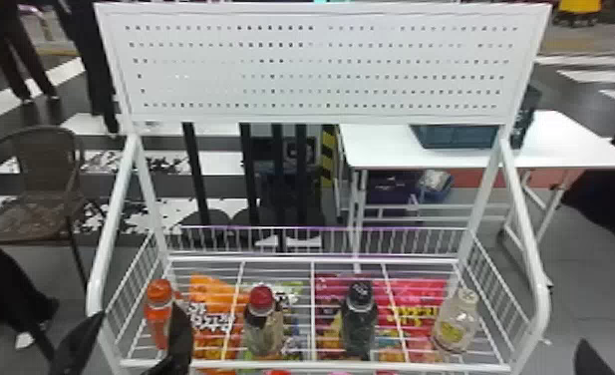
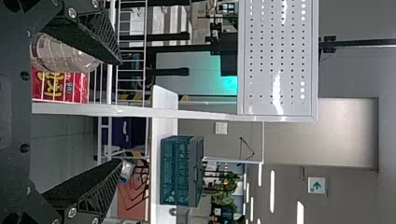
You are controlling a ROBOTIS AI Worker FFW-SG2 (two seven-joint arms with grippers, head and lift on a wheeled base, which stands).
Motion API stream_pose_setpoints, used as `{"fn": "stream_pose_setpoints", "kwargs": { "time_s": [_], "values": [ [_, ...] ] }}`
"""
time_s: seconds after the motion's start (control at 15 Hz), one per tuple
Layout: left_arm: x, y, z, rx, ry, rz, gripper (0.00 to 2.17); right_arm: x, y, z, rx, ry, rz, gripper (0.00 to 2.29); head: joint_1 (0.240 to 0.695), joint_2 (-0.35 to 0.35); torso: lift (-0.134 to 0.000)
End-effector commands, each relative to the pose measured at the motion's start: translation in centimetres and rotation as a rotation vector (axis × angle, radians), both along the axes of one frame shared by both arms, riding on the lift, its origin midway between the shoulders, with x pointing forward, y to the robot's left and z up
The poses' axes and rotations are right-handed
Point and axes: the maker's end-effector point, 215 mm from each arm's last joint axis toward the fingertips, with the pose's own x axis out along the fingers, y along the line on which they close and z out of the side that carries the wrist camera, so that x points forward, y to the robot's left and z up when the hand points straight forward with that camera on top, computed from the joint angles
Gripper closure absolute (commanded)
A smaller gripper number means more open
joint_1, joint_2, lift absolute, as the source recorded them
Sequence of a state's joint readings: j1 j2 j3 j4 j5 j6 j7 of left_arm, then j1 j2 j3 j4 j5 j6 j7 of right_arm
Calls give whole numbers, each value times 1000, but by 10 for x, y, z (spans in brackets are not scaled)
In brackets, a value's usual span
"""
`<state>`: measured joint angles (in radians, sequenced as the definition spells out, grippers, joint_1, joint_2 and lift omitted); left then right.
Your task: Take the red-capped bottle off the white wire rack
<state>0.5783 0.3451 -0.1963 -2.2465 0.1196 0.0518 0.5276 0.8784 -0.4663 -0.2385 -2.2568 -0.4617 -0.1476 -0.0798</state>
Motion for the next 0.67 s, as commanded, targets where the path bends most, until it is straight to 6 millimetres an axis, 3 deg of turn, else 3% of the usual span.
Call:
{"fn": "stream_pose_setpoints", "kwargs": {
  "time_s": [0.0,0.6],
  "values": [
    [0,0,0,0,-1,0,151,0,0,1,0,-3,0,140,499,0,0],
    [0,-1,2,-3,-2,-1,151,2,0,2,-5,-5,1,140,499,0,0]
  ]
}}
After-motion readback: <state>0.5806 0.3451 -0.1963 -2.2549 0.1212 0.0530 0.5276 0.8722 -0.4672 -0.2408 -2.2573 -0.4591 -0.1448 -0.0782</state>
